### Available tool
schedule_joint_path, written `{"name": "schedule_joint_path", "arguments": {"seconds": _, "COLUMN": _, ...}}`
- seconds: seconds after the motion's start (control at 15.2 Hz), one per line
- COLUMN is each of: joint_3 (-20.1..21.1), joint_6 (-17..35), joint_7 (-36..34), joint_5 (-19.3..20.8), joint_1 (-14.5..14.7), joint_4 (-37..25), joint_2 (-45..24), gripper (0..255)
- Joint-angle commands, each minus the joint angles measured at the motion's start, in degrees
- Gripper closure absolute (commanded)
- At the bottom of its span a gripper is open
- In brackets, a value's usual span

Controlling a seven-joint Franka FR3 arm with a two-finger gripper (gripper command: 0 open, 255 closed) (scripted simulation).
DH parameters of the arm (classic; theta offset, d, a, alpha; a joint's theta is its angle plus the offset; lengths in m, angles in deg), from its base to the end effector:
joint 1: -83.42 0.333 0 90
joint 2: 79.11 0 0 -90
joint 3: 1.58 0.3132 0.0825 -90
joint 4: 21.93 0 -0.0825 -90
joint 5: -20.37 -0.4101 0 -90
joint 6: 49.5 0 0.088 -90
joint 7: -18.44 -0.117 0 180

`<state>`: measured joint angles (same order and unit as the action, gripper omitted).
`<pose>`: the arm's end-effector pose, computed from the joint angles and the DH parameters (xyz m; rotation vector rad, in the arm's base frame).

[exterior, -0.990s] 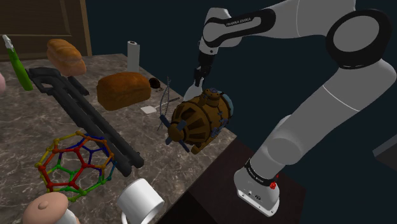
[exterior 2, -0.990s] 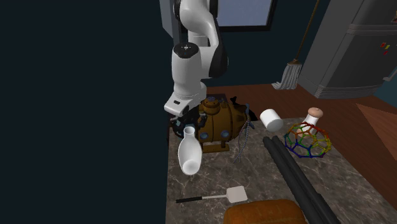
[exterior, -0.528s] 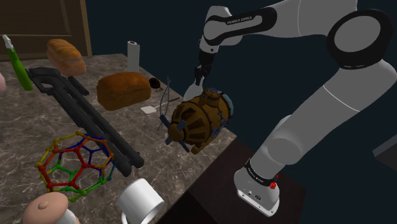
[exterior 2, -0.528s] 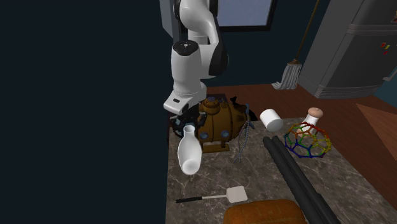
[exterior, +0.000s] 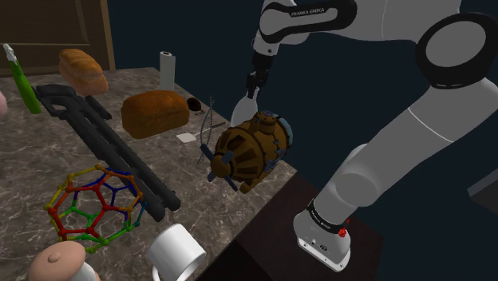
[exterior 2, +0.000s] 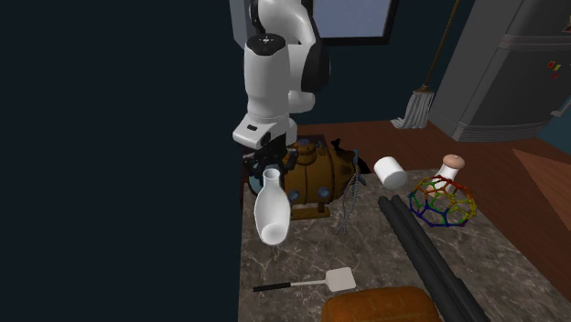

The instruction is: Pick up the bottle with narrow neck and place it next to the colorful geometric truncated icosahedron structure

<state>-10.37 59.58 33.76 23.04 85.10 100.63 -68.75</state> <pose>0.5128 -0.0699 0.4546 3.1249 0.2553 -0.0915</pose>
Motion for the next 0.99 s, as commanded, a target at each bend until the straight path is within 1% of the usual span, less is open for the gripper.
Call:
{"name": "schedule_joint_path", "arguments": {"seconds": 0.0, "joint_3": 0.08, "joint_6": -1.58, "joint_7": -0.06, "joint_5": 0.00, "joint_1": 0.04, "joint_4": -1.28, "joint_2": 0.30, "gripper": 255}}
{"name": "schedule_joint_path", "arguments": {"seconds": 0.92, "joint_3": 0.31, "joint_6": -12.35, "joint_7": 0.07, "joint_5": -0.06, "joint_1": 0.16, "joint_4": -11.32, "joint_2": 1.04, "gripper": 255}}
